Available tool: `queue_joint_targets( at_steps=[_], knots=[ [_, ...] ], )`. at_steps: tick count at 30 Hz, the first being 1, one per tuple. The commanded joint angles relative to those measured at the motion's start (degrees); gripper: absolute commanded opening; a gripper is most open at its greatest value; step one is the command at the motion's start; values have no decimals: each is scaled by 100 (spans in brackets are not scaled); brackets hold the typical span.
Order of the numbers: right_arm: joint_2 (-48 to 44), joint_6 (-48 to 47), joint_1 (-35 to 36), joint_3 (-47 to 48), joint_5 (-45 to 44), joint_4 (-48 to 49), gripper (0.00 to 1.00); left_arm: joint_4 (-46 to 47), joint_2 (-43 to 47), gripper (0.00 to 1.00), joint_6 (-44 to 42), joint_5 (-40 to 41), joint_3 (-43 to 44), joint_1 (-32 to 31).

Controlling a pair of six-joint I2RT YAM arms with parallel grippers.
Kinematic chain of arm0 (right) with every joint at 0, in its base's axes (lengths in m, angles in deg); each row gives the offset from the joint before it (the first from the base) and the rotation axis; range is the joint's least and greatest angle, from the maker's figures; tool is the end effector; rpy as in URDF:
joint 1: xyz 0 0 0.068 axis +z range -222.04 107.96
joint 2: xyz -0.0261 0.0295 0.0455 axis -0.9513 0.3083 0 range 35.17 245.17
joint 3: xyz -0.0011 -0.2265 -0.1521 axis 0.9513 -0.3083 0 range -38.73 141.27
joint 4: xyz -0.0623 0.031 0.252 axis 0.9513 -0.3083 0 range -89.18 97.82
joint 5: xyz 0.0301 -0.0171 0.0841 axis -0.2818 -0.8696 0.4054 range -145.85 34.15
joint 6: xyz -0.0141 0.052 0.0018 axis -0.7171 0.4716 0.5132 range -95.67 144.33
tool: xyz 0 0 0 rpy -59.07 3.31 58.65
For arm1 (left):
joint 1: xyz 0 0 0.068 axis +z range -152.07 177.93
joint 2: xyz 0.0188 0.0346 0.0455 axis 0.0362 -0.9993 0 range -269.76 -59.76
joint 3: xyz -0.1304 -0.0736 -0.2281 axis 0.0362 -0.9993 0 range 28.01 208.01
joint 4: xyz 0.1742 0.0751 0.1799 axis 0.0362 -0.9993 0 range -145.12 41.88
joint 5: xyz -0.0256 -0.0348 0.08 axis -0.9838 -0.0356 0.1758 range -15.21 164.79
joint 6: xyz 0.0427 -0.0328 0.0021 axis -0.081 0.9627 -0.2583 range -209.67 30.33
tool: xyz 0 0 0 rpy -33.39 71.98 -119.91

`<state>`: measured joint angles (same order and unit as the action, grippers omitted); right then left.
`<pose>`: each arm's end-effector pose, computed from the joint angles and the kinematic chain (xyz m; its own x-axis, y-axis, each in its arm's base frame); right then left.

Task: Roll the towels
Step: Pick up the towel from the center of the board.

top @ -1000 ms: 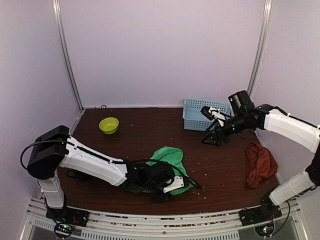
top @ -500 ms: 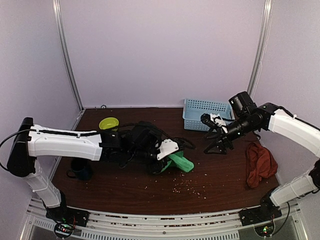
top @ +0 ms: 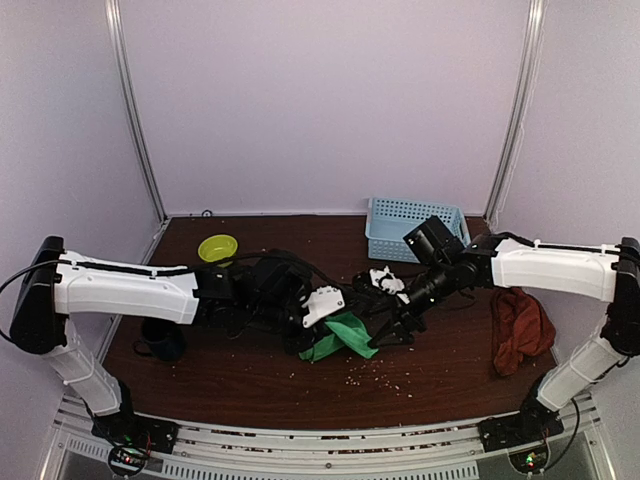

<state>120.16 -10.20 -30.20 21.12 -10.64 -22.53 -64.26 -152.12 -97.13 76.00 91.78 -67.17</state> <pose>0.2068 0.2192 0.2451 -0.0695 -0.5983 -0.7983 -0.9819 -0.1002 0.1606 0.1492 -0.3195 0.2356 -0.1768 0.6893 -0.7025 0.9313 0.3481 0.1071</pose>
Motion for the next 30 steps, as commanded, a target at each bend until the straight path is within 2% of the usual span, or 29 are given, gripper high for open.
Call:
queue_joint_targets(
  at_steps=[1,12,16,17,23,26,30],
  knots=[
    [-27,592,129,-212,193,713,80,487,318,9,288,-67,-155,86],
    [124,1254,260,-257,-196,1175,79,924,381,7,1105,-608,-282,514],
    [278,1267,447,-131,-787,1243,75,874,376,7,1122,-670,-246,540],
    [306,1302,459,-120,-905,1313,70,876,394,7,1114,-697,-259,554],
    [334,1318,289,209,-1270,1397,17,869,503,7,895,-877,-448,849],
    [441,1289,-17,587,-1329,1559,8,831,405,6,608,-970,-360,1225],
    [941,1071,-401,1533,-1590,1641,4,609,113,2,94,-800,301,1858]
  ],
)
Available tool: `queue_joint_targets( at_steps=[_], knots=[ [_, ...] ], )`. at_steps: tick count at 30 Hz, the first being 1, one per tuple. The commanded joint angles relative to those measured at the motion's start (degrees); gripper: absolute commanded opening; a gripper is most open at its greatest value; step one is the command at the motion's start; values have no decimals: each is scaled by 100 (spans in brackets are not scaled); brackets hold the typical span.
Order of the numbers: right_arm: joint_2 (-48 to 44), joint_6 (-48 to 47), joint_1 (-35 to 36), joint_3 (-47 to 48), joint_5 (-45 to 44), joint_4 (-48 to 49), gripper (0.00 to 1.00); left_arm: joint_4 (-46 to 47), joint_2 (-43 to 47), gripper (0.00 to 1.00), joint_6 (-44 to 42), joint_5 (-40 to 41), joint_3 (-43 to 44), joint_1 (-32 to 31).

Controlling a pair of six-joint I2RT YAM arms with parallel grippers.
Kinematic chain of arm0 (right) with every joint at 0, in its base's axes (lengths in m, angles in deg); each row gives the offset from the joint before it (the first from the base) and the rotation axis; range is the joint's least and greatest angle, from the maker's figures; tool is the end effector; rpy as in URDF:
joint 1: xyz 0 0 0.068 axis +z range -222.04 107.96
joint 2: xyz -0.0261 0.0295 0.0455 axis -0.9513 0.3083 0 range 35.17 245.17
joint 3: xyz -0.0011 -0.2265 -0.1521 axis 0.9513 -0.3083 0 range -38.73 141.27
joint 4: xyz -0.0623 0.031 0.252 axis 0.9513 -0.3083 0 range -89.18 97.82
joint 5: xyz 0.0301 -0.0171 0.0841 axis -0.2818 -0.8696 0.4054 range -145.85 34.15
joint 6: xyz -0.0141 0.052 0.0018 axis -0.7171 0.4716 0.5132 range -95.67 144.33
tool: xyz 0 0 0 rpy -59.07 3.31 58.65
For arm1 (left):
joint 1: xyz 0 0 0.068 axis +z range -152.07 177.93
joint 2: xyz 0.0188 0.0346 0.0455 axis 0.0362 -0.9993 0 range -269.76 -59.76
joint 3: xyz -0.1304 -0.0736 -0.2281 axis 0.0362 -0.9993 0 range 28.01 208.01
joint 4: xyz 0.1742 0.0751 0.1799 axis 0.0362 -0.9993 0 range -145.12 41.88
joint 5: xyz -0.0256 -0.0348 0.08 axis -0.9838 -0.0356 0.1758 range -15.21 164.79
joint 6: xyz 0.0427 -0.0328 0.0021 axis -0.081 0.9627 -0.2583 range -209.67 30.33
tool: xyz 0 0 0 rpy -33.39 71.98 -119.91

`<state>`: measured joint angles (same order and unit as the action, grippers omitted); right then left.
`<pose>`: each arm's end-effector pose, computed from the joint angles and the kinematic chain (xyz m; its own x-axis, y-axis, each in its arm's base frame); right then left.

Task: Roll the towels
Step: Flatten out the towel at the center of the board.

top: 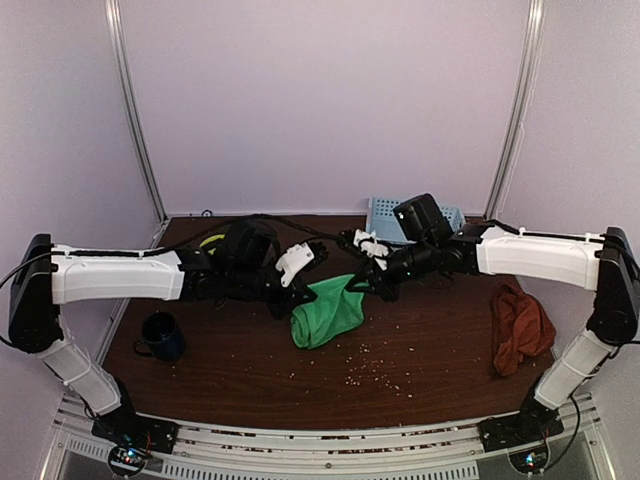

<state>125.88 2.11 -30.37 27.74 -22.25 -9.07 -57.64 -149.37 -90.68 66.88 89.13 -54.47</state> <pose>0.2478 0.2470 0.2634 -0.1277 -0.5353 -0.8350 -0.9867 0.1540 0.0521 0.2086 -0.2789 0.2461 -0.3606 0.4969 -0.7893 0.8573 0.5099 -0.0707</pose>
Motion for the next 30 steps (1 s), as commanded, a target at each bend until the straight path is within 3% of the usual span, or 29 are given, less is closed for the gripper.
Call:
queue_joint_targets(
  at_steps=[1,5,8,13,18,22,30],
  knots=[
    [558,-178,-466,1266,-377,206,4,-92,-200,2,-670,92,849,757],
    [1081,-153,-717,2481,-281,-58,4,-372,-231,2,-1274,180,1776,985],
    [965,-86,-771,2621,-200,-1,3,-645,-208,2,-1473,89,2167,985],
    [227,-121,-766,1616,-90,330,3,-548,311,2,-1400,-104,1550,967],
    [-181,-342,-643,221,312,445,2,-80,513,3,-947,-1284,166,848],
    [-152,-563,-162,-523,523,-15,2,66,233,3,-526,-1535,-577,218],
    [-453,-1208,249,-1133,630,-1367,2,-553,-65,4,-174,-1935,-773,-489]
  ],
)
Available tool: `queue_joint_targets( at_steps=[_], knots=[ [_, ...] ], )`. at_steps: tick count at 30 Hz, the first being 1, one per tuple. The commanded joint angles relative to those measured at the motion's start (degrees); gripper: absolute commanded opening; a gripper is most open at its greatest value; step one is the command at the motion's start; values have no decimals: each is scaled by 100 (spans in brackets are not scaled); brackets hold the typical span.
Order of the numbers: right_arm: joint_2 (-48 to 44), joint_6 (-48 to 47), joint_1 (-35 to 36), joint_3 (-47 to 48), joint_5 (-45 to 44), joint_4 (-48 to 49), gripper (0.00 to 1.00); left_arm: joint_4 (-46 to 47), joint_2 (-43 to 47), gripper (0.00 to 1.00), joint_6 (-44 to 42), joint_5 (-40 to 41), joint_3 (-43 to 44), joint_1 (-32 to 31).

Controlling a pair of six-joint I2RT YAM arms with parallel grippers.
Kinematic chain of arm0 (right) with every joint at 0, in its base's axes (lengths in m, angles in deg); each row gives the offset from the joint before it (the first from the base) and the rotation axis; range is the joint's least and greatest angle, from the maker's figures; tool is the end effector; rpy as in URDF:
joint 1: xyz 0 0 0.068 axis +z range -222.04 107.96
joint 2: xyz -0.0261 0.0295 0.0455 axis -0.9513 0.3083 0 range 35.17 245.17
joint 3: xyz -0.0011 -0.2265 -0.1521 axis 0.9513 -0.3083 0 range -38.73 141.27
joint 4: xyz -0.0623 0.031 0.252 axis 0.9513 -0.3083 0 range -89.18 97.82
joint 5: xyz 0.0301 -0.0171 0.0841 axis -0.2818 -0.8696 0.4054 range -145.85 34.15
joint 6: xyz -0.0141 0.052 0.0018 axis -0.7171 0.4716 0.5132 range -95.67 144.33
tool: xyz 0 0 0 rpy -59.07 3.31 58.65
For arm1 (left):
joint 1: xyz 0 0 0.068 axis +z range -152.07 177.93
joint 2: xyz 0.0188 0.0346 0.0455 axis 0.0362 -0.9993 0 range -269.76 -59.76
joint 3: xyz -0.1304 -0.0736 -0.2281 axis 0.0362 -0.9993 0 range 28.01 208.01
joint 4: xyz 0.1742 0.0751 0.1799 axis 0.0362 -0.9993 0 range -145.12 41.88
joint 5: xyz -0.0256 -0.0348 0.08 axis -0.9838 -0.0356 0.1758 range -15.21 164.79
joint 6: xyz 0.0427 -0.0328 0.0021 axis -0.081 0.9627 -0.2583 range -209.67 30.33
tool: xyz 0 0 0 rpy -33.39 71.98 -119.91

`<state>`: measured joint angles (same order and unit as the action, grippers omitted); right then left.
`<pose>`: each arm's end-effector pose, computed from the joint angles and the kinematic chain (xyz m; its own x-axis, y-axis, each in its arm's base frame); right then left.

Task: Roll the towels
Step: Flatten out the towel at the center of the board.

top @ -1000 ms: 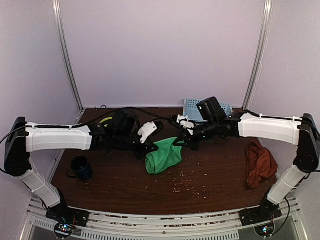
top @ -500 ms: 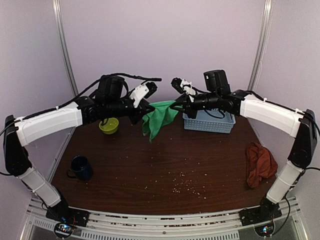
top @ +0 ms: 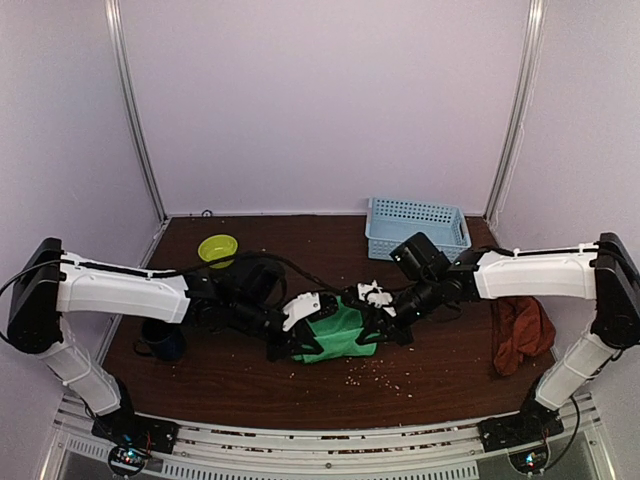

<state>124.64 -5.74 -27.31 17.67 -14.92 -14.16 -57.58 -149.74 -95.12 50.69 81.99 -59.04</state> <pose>0.2061 0.2371 0.2114 -0.1039 -0.6358 -0.7649 -0.9827 -0.0532 0.1777 0.1667 -0.2830 0.2061 -0.2992 0.6192 -0.7260 0.9542 0.1996 -0.2229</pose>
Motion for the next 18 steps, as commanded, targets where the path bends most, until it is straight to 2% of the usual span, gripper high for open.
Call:
queue_joint_targets(
  at_steps=[1,8,14,18],
  knots=[
    [-346,-478,-42,-172,-94,-984,2,-600,-49,5,304,-422,-85,-36],
    [129,-576,25,-327,555,-1621,4,-92,-362,6,994,-1193,-469,-147],
    [1160,-958,20,-126,1074,-2401,4,1114,-849,6,2182,-2010,-1123,-148],
    [1947,-1150,-4,239,1299,-2853,4,1637,-1265,6,2600,-2246,-1233,-140]
  ],
)
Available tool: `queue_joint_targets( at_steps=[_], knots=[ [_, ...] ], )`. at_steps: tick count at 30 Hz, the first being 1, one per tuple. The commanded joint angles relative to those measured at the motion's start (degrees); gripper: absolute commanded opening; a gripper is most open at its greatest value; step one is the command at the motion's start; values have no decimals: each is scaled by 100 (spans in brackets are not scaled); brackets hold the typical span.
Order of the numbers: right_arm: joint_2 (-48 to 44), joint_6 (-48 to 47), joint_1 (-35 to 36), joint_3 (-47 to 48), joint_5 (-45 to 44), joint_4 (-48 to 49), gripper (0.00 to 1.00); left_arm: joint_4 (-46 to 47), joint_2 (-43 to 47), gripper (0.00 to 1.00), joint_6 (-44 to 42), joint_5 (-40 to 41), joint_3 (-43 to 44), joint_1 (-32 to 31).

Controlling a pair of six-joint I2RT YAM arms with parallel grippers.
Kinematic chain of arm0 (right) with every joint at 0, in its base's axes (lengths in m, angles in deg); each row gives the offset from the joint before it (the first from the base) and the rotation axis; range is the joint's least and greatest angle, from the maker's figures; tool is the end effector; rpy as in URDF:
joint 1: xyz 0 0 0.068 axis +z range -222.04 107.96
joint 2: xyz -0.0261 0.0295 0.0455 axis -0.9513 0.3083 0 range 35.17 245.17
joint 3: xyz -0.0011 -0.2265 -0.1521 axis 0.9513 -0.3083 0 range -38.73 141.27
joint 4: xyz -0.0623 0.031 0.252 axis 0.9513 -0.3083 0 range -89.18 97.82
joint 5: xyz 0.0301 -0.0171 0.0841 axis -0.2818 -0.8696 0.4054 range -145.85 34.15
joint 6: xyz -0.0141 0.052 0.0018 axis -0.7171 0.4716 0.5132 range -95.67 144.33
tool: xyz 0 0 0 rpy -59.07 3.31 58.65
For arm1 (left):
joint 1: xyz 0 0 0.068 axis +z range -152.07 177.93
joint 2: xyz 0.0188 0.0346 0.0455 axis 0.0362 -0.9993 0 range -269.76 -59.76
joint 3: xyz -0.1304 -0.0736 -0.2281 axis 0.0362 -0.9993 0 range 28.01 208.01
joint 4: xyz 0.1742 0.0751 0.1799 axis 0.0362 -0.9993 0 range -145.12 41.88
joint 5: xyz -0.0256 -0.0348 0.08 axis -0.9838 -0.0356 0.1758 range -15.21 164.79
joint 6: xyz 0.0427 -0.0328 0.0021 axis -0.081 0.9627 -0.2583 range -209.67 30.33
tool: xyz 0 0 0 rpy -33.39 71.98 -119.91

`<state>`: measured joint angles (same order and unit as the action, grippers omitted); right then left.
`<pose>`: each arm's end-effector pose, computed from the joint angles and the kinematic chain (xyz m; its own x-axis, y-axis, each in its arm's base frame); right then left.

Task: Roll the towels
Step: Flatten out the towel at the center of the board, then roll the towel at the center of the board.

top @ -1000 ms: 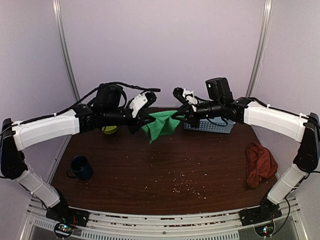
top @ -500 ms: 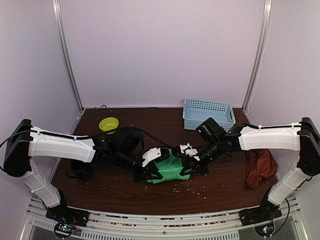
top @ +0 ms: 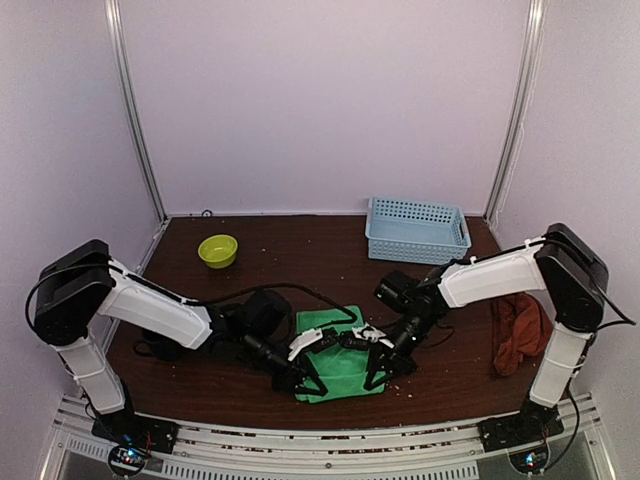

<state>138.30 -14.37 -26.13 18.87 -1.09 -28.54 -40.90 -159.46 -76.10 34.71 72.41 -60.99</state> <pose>0.1932 0.2413 0.1442 -0.2283 -0.7542 -0.6157 -0.8167 -0.1959 0.5428 0.1461 -0.2867 0.1311 -0.5792 0.6131 -0.5372 0.7629 0.1754 -0.6223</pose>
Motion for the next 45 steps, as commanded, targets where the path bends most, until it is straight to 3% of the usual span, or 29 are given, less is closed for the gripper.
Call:
queue_joint_targets(
  at_steps=[1,7,10,15,18,22,29,38,41,43,45],
  knots=[
    [780,-295,-124,202,-21,-1493,4,10,-373,6,741,-703,-260,60],
    [1947,-731,-252,799,341,-2366,6,109,-722,6,1002,-920,-392,318],
    [2396,-810,-392,1002,540,-2746,6,-234,-620,20,793,-609,-346,363],
    [2866,-827,-459,1251,613,-3164,7,-910,548,52,390,895,-366,299],
    [2935,-503,-460,1363,473,-3150,9,-1459,1251,57,74,2036,-214,73],
    [2958,-498,-451,1550,470,-3340,10,-1502,1929,60,-1064,3839,291,-1376],
    [3224,-721,-451,1840,589,-3835,11,-2098,115,57,-2542,4225,1534,-2172],
    [3193,-830,-451,1869,697,-3912,11,-1996,-914,57,-2572,5296,1840,-2300],
    [3146,-894,-451,1864,742,-3950,12,-2047,-1059,54,-2558,5285,1833,-2300],
    [3084,-1103,-447,1907,781,-4122,17,-2072,-1120,46,-2539,5152,1816,-2300],
    [2758,-1115,-476,1946,643,-4137,36,-2155,-1183,36,-2476,4939,1853,-2272]
  ],
)
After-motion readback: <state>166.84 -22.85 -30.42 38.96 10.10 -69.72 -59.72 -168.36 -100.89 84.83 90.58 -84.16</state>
